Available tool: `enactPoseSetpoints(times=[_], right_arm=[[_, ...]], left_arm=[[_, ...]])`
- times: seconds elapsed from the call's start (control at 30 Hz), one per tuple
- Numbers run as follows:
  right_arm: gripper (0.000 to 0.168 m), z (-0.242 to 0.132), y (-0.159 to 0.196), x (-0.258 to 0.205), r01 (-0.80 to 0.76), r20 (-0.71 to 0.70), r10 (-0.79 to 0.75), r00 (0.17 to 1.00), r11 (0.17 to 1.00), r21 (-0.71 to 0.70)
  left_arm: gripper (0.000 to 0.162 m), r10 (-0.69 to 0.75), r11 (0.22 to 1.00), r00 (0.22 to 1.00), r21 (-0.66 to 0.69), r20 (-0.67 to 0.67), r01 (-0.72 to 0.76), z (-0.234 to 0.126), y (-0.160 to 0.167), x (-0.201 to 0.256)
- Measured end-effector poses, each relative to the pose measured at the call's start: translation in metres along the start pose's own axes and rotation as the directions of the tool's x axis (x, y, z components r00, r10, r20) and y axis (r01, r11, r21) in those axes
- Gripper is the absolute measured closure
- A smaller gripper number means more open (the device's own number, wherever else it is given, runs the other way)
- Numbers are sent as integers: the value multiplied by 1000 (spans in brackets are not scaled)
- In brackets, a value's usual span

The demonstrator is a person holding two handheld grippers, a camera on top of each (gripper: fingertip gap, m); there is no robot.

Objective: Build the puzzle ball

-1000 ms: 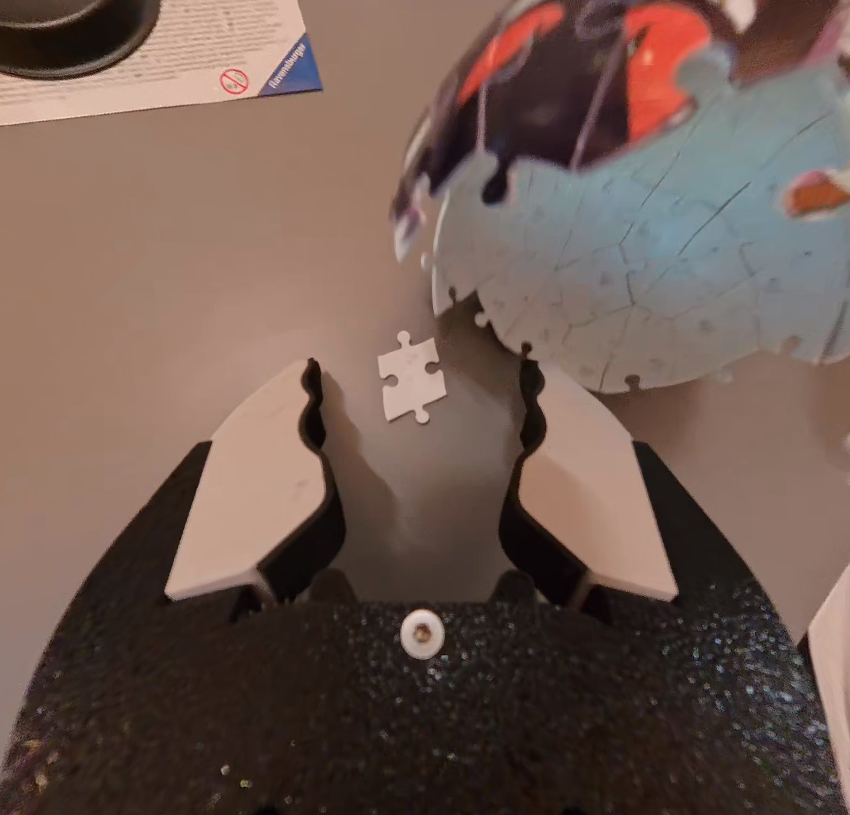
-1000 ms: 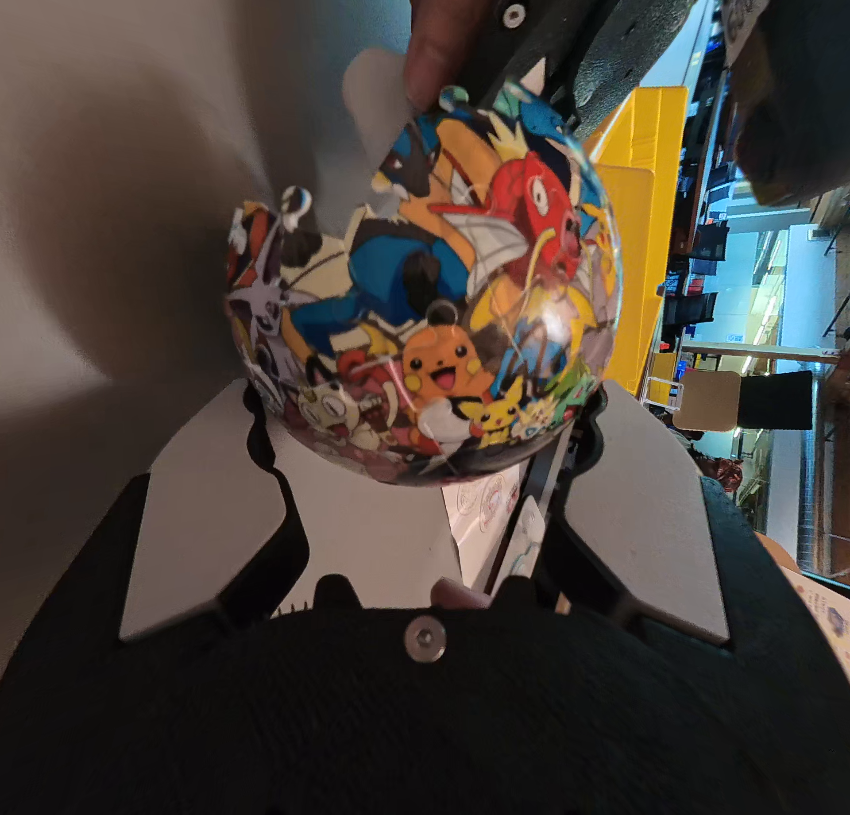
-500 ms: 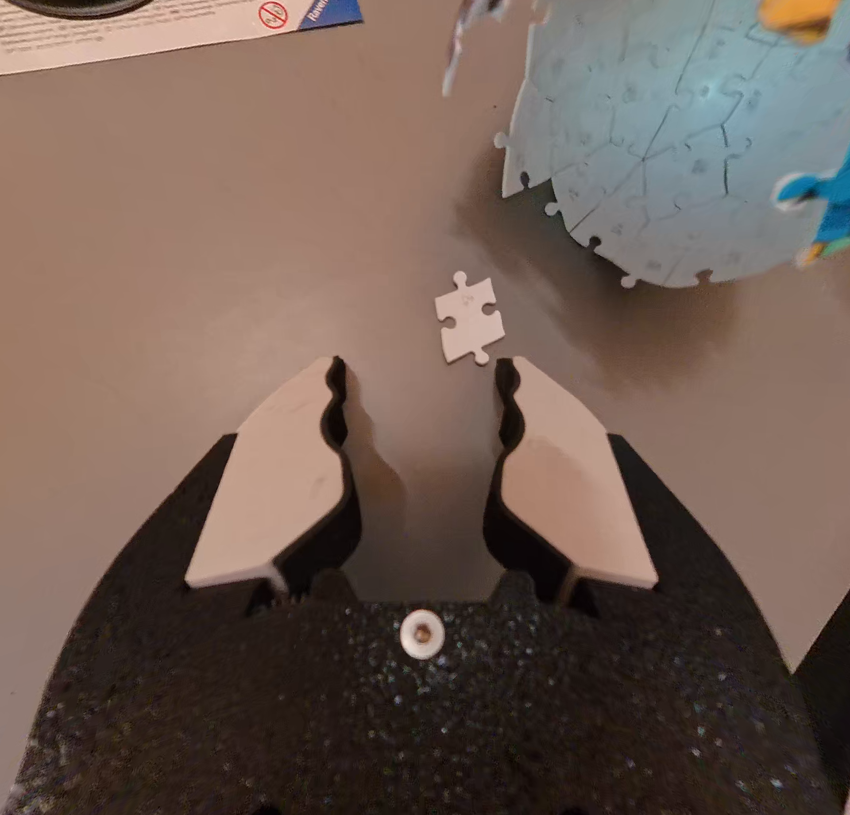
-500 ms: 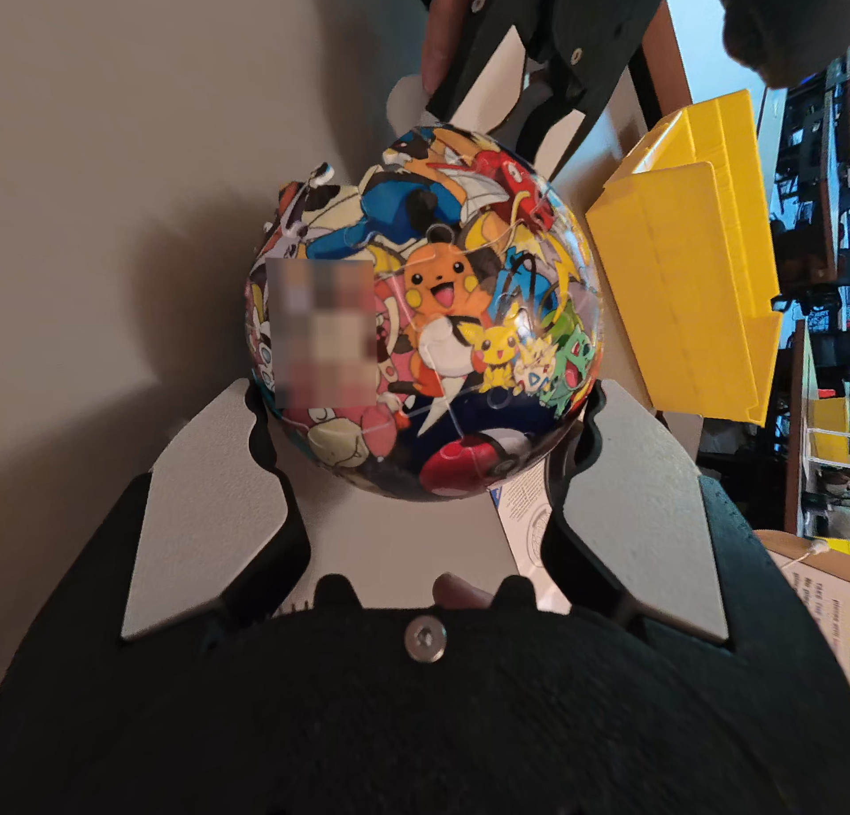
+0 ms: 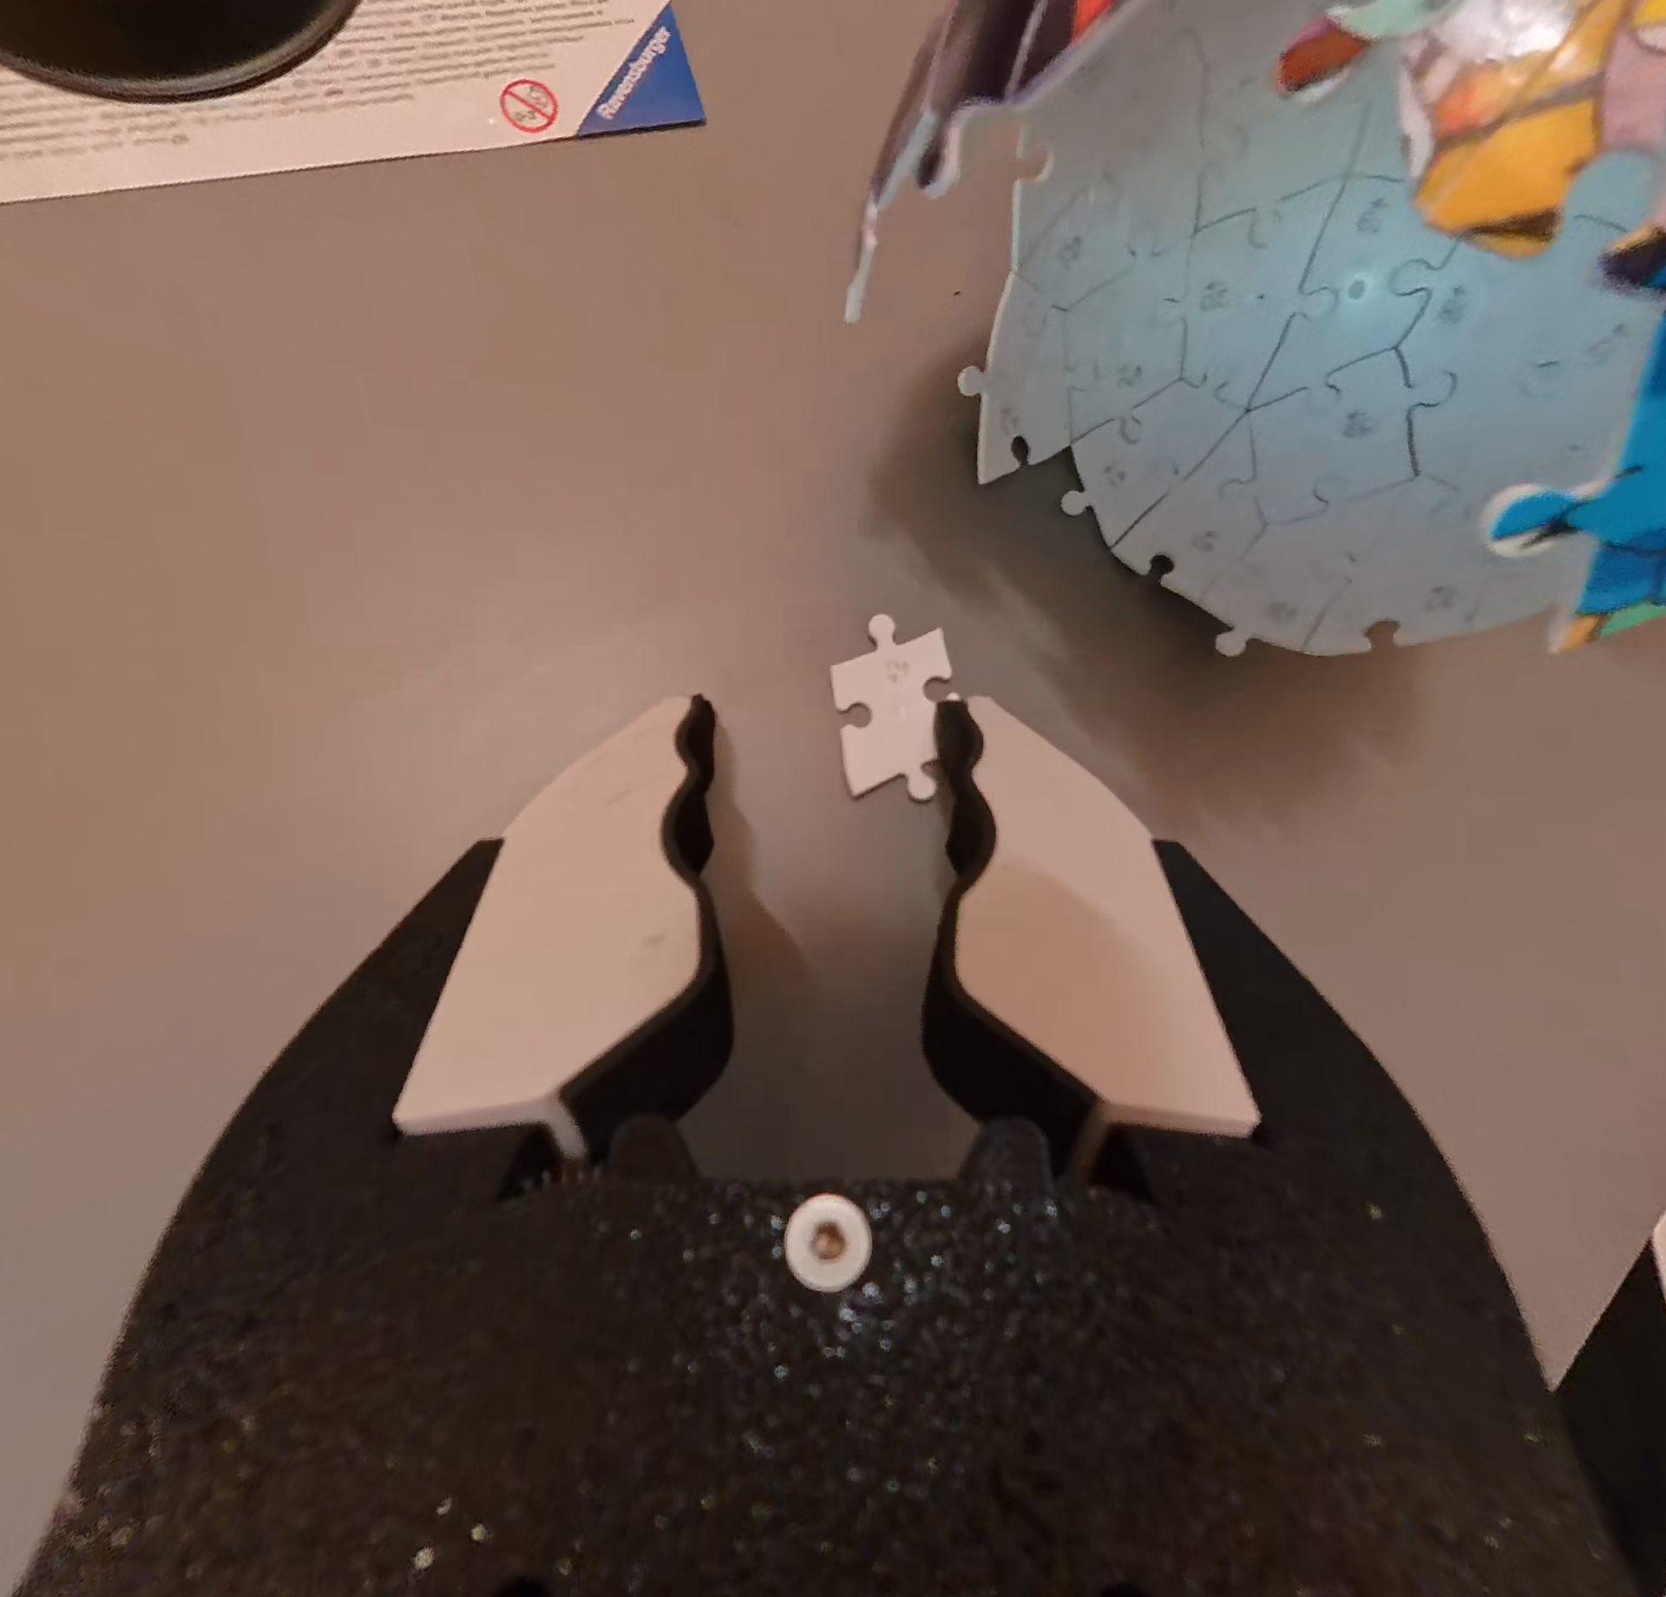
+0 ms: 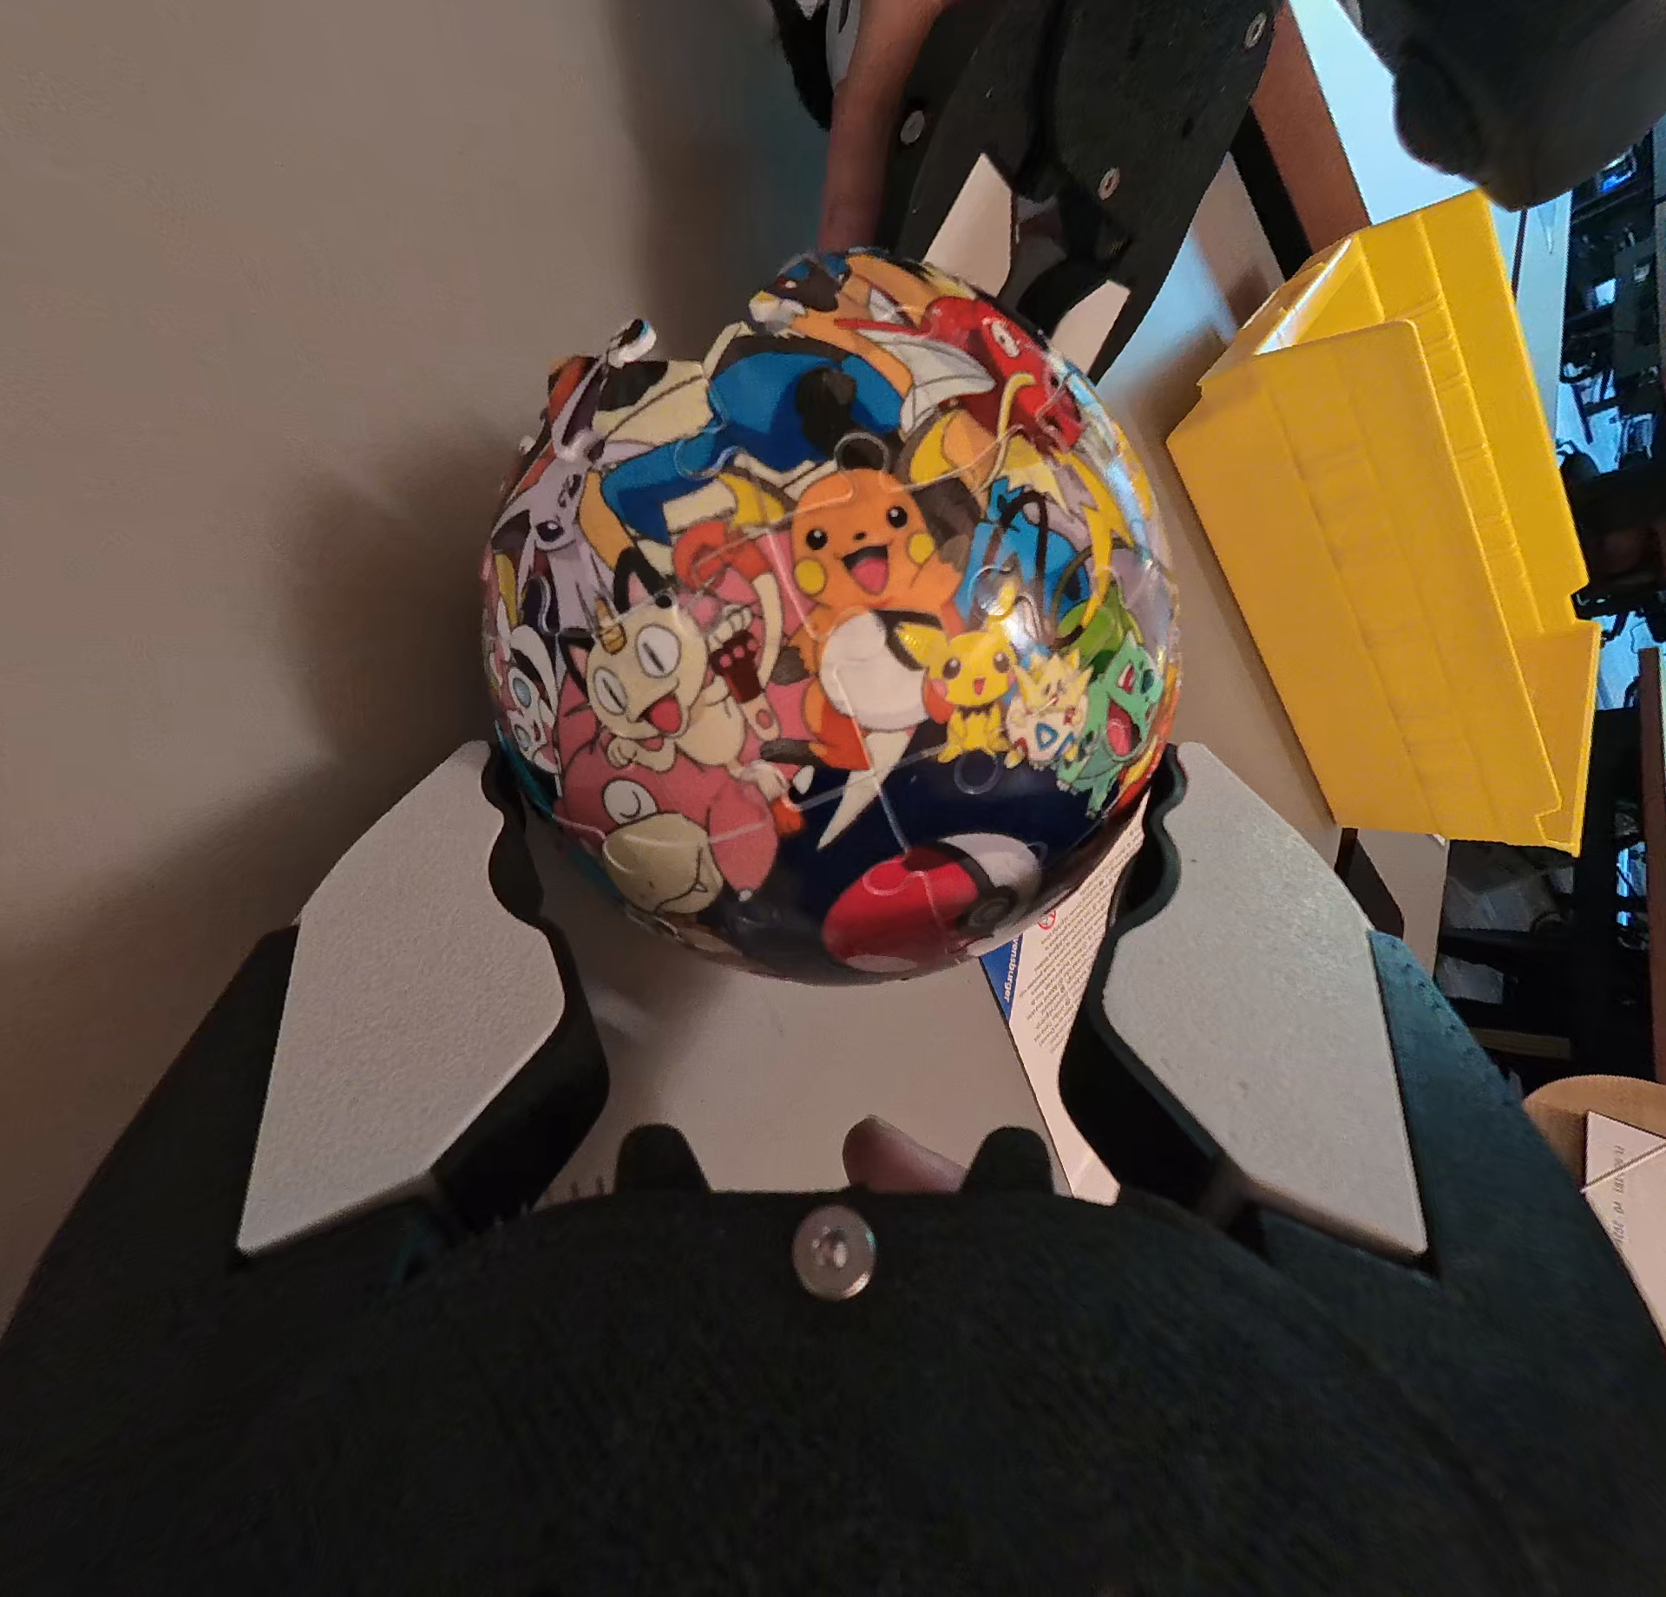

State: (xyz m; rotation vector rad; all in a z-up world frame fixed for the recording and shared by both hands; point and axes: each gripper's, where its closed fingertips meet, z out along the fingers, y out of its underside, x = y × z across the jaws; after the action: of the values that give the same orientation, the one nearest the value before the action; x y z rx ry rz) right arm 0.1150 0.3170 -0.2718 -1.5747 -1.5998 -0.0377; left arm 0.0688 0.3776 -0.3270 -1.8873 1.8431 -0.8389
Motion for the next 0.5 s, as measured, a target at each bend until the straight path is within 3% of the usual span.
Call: enactPoseSetpoints(times=[0.17,0.5], right_arm=[[40,-1,3,1,-31,2,31,1000,999,38],[40,-4,9,3,-78,6,78,997,993,83]], left_arm=[[131,20,1000,999,-7,-28,-20,2,0,9],[147,-66,998,995,20,-72,67,12,-8,21]])
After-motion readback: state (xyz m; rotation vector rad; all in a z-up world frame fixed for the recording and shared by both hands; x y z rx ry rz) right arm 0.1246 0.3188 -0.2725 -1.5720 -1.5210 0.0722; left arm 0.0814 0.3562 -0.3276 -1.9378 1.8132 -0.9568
